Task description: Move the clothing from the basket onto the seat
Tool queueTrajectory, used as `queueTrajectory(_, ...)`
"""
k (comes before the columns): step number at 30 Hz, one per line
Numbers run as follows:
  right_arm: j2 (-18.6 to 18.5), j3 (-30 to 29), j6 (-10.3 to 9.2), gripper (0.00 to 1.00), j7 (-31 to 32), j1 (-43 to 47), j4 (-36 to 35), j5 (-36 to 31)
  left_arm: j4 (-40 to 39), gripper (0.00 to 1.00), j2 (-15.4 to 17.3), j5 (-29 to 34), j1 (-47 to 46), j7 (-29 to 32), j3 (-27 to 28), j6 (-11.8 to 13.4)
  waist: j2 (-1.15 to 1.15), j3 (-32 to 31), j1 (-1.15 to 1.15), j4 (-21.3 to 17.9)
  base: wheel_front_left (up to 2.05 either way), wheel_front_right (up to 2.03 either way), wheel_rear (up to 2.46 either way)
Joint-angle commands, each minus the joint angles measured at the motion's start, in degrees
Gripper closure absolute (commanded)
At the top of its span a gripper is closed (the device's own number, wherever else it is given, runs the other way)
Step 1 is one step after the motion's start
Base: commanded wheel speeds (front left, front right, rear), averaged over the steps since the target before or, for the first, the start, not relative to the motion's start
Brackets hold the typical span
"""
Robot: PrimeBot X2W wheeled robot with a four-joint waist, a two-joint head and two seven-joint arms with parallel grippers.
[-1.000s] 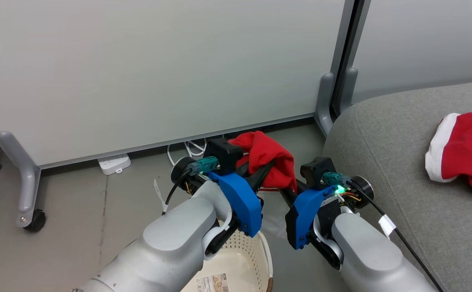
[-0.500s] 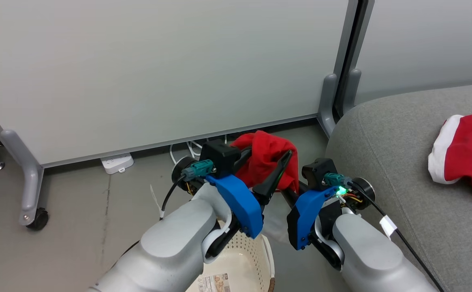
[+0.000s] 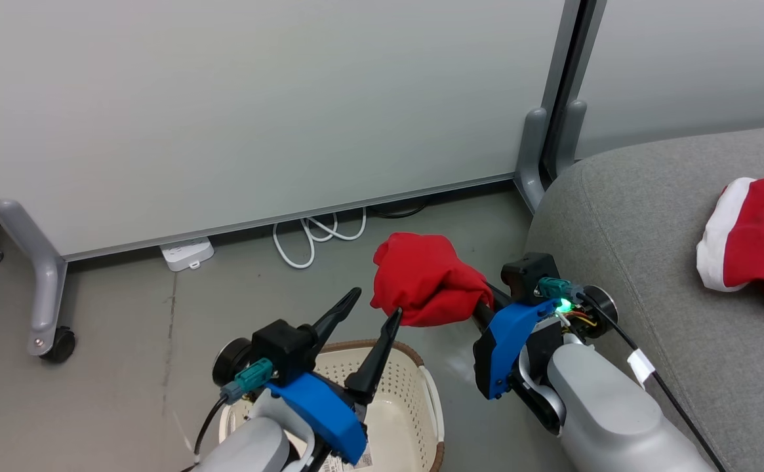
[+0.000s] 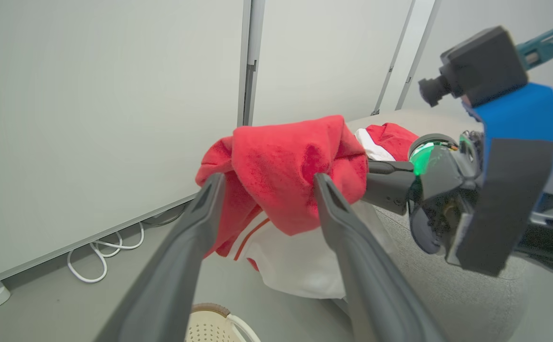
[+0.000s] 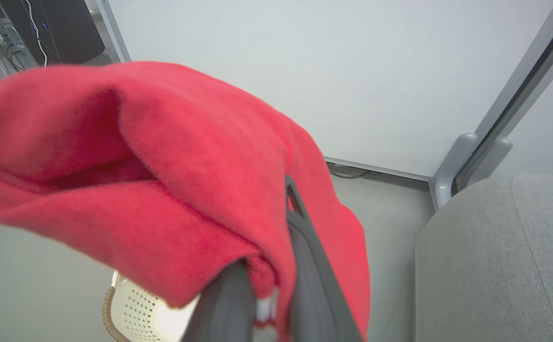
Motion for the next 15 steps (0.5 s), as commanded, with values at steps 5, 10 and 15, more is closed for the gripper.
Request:
queueTrajectory(5,-0.30,-0.86,-0.06,1.00,-0.25,1.42,-0.55,-0.22,-4.96,0.00,2.20,6.37,8.06,-0.18,5.96,-0.50,0.00,0.35,0.00,0.39,0.00,0.00,0.00)
queueTrajectory(10,-0.50,-1.58,-0.06,1.00,-0.03,1.87,-0.89,-0.63,-6.34,0.00,2.77,9.59,12.49,-0.18,9.48,-1.17,0.00,0.35,0.00,0.64,0.00,0.00,0.00)
queueTrajectory(15,-0.65,-2.50,-0.06,1.00,0.29,2.68,-1.50,-0.83,-6.35,0.00,2.05,11.94,14.83,-0.19,12.34,-2.13,0.00,0.42,0.00,-0.09,0.00,0.00,0.00)
